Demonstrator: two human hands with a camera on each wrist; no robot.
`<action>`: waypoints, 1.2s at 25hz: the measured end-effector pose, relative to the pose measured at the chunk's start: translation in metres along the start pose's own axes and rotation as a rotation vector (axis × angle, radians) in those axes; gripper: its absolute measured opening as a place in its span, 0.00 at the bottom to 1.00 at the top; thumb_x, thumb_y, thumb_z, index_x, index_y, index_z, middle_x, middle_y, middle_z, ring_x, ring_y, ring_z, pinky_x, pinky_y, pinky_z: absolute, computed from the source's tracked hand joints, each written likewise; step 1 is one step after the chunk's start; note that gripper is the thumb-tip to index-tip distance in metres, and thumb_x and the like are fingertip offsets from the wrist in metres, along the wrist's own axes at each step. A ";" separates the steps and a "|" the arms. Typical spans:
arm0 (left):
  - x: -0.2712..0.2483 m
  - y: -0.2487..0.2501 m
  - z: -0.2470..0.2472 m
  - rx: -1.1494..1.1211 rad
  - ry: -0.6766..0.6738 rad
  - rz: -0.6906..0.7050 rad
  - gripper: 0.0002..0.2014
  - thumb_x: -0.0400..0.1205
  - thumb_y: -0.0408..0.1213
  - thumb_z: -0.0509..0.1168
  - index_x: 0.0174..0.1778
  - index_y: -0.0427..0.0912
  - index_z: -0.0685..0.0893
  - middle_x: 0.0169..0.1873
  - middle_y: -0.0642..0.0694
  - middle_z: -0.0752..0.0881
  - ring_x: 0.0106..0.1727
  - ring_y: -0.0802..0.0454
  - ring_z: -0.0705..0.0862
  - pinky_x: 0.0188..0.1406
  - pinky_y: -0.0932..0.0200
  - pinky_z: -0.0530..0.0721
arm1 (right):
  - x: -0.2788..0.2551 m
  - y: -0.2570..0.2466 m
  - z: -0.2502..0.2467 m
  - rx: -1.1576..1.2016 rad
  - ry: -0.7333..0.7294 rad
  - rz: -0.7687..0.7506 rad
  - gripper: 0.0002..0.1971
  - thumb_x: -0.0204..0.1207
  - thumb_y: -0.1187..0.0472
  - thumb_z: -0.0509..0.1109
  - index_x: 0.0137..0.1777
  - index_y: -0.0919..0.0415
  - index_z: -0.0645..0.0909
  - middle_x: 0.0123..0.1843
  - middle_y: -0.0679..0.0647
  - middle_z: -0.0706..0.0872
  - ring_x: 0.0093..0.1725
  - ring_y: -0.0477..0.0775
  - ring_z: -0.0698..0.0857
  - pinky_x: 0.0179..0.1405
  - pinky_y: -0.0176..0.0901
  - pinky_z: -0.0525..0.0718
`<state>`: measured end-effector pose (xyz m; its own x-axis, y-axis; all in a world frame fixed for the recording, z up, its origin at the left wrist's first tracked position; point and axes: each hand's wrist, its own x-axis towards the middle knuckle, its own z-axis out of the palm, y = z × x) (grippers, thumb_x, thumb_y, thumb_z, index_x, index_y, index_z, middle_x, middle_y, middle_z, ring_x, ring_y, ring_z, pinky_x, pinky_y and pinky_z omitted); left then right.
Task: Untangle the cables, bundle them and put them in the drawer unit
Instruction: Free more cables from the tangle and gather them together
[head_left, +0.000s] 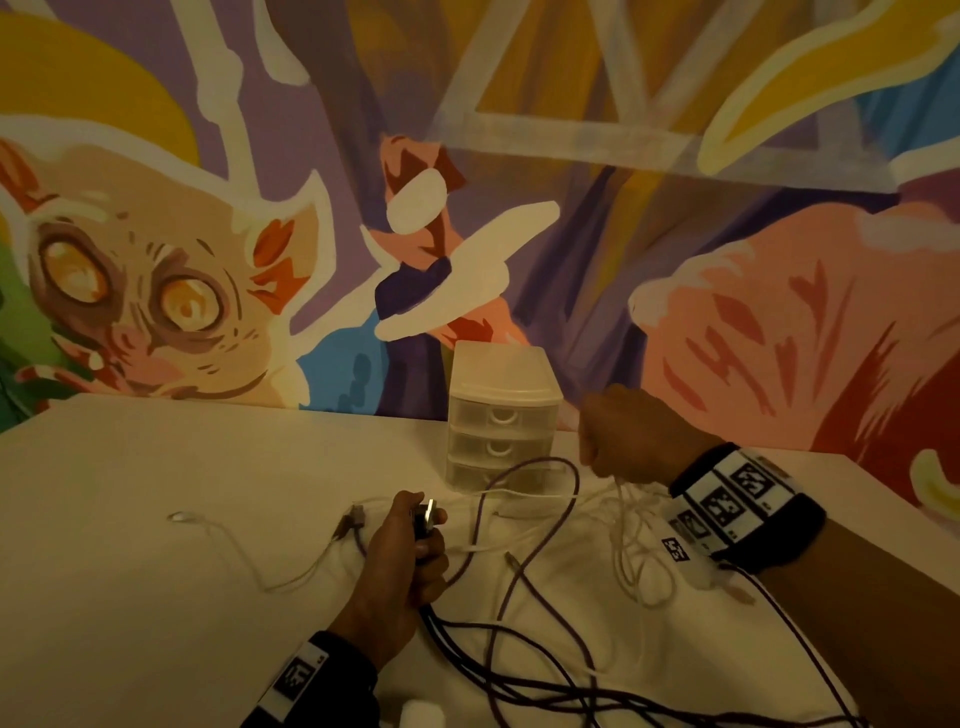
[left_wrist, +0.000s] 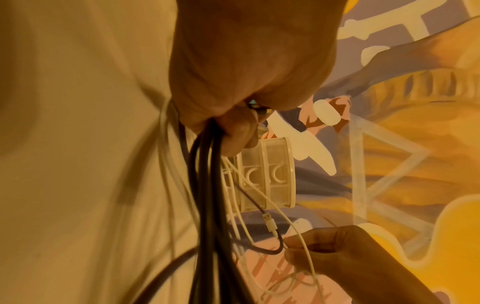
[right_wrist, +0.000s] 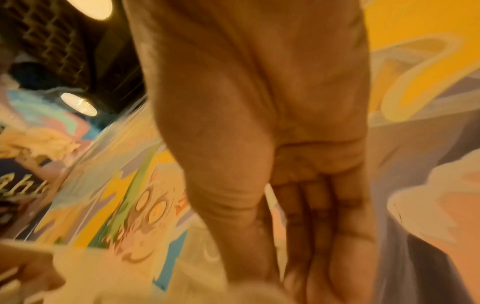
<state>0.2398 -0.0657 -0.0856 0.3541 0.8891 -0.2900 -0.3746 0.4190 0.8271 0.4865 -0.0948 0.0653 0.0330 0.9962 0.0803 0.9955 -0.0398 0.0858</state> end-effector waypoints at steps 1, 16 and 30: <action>-0.001 0.000 -0.001 0.013 0.004 0.008 0.18 0.93 0.50 0.57 0.45 0.41 0.80 0.24 0.51 0.64 0.20 0.57 0.58 0.15 0.65 0.57 | 0.002 -0.001 0.005 -0.066 0.072 0.063 0.06 0.78 0.62 0.77 0.54 0.57 0.88 0.55 0.54 0.90 0.60 0.64 0.89 0.52 0.51 0.86; -0.004 0.002 0.005 0.033 0.036 0.059 0.21 0.92 0.56 0.59 0.48 0.40 0.80 0.23 0.52 0.63 0.18 0.58 0.58 0.15 0.65 0.57 | -0.020 -0.008 -0.030 0.126 0.084 -0.339 0.16 0.86 0.69 0.70 0.62 0.52 0.94 0.48 0.28 0.77 0.42 0.24 0.75 0.45 0.23 0.76; -0.010 0.011 0.011 0.041 0.061 0.123 0.22 0.91 0.57 0.62 0.51 0.38 0.83 0.24 0.52 0.63 0.20 0.57 0.58 0.18 0.62 0.56 | -0.026 0.011 -0.064 0.870 0.856 0.084 0.06 0.85 0.55 0.76 0.60 0.49 0.91 0.48 0.45 0.94 0.44 0.42 0.93 0.46 0.37 0.92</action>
<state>0.2417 -0.0725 -0.0679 0.2546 0.9433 -0.2131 -0.3760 0.2996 0.8769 0.4910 -0.1259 0.1278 0.3578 0.6077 0.7091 0.7311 0.2902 -0.6175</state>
